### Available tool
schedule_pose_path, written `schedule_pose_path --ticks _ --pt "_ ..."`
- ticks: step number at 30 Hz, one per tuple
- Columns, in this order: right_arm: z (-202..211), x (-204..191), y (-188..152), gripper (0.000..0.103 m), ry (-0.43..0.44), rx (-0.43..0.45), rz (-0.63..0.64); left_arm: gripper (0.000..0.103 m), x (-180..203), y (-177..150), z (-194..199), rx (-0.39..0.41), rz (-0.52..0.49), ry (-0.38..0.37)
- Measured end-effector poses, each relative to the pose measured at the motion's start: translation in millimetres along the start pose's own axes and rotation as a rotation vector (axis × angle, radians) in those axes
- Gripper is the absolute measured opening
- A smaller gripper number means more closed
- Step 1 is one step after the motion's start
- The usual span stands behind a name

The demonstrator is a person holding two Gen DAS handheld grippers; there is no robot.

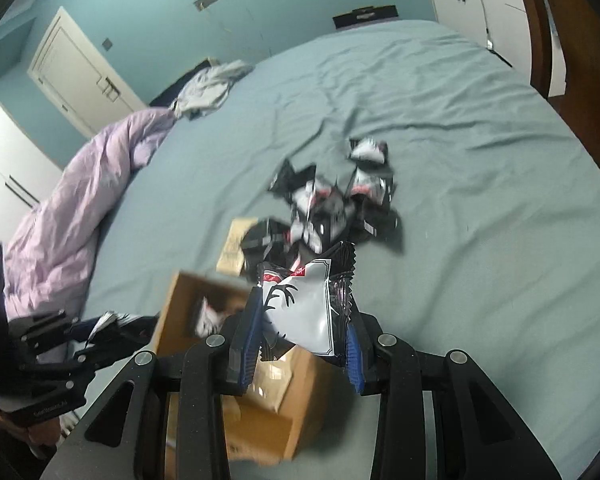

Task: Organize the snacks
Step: 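Carry the packet to the box with the right gripper while the left gripper grasps another packet, then lower both held packets into the box and open both grippers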

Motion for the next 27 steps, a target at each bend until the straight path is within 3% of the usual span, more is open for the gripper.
schedule_pose_path --ticks 7,16,22,27 --pt "-14.7 -1.8 3.1 0.034 -0.043 -0.045 0.016 0.03 9.4 -14.7 -49.4 -0.137 0.017 0.012" --pt "-27.3 -7.2 5.3 0.034 -0.03 -0.07 0.018 0.031 -8.6 -15.7 -71.8 -0.201 0.081 0.036" --pt "-30.4 -7.6 5.4 0.034 -0.031 -0.068 0.026 0.035 -4.6 -15.9 -78.5 -0.203 0.046 0.069" --pt "-32.8 -6.8 5.1 0.034 -0.027 -0.068 0.023 0.042 -4.8 -10.4 -69.6 -0.18 0.069 0.035"
Point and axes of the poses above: each gripper's, at about its wrist camera, not at the fingertips, and z roughly against the way its jaws point, x to its right, y to its top, the point moved 6 cm from there along -z, roughly the way its jaws point, and after that the axes turned 12 degrees about z, right-handed, at the moved point
